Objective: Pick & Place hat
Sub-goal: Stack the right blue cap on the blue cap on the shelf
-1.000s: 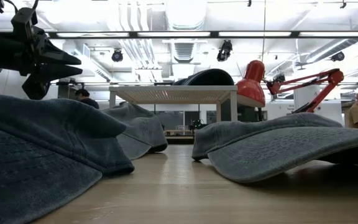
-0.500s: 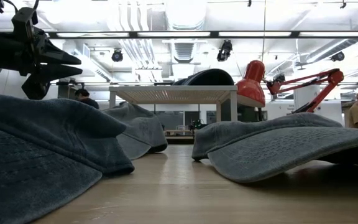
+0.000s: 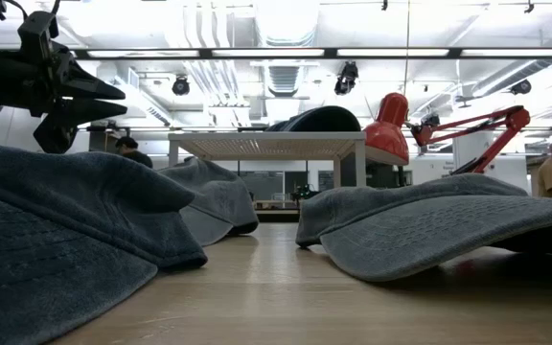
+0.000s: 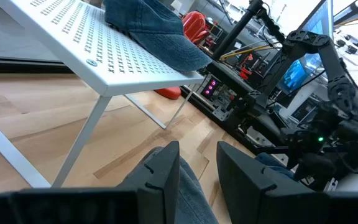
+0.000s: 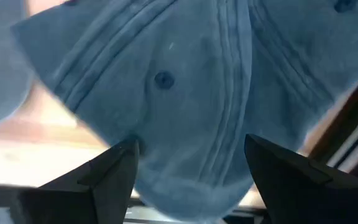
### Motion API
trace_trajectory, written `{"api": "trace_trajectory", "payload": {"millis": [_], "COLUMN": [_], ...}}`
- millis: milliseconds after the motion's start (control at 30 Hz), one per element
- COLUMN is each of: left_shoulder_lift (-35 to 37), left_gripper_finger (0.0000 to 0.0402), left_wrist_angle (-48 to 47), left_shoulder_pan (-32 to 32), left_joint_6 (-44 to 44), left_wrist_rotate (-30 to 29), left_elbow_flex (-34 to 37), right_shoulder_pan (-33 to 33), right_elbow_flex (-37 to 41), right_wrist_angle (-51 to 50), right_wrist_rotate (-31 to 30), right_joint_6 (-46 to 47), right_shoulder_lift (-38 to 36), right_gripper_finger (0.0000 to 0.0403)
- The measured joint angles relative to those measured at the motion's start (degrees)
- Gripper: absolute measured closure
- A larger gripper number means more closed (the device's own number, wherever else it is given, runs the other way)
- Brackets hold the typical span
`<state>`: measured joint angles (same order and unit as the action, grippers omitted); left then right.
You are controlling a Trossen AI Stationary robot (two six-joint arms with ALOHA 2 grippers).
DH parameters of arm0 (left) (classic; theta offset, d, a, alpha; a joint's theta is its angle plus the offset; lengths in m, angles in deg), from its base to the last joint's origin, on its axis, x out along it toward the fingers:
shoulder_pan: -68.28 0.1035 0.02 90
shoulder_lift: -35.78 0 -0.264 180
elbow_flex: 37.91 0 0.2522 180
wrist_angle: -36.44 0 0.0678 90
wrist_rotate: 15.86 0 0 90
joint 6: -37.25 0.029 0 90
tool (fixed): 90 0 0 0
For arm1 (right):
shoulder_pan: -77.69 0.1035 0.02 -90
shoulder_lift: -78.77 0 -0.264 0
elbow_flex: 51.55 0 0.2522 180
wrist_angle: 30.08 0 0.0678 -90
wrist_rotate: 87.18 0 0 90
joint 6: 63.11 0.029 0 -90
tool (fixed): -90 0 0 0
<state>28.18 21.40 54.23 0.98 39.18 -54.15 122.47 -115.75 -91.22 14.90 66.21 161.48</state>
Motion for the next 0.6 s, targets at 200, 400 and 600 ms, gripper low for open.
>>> {"api": "trace_trajectory", "payload": {"millis": [200, 400, 600], "left_shoulder_lift": [0.0, 0.0, 0.0], "left_gripper_finger": [0.0293, 0.0293, 0.0293], "left_wrist_angle": [0.0, 0.0, 0.0], "left_shoulder_pan": [0.0, 0.0, 0.0], "left_joint_6": [0.0, 0.0, 0.0], "left_wrist_rotate": [0.0, 0.0, 0.0], "left_elbow_flex": [0.0, 0.0, 0.0], "right_shoulder_pan": [0.0, 0.0, 0.0], "right_elbow_flex": [4.2, 5.1, 4.3], "right_wrist_angle": [4.0, 4.1, 4.1], "right_wrist_rotate": [0.0, 0.1, 0.2], "right_joint_6": [4.3, 5.3, 5.3], "right_shoulder_lift": [0.0, 0.0, 0.0], "right_gripper_finger": [0.013, 0.0194, 0.0288]}}
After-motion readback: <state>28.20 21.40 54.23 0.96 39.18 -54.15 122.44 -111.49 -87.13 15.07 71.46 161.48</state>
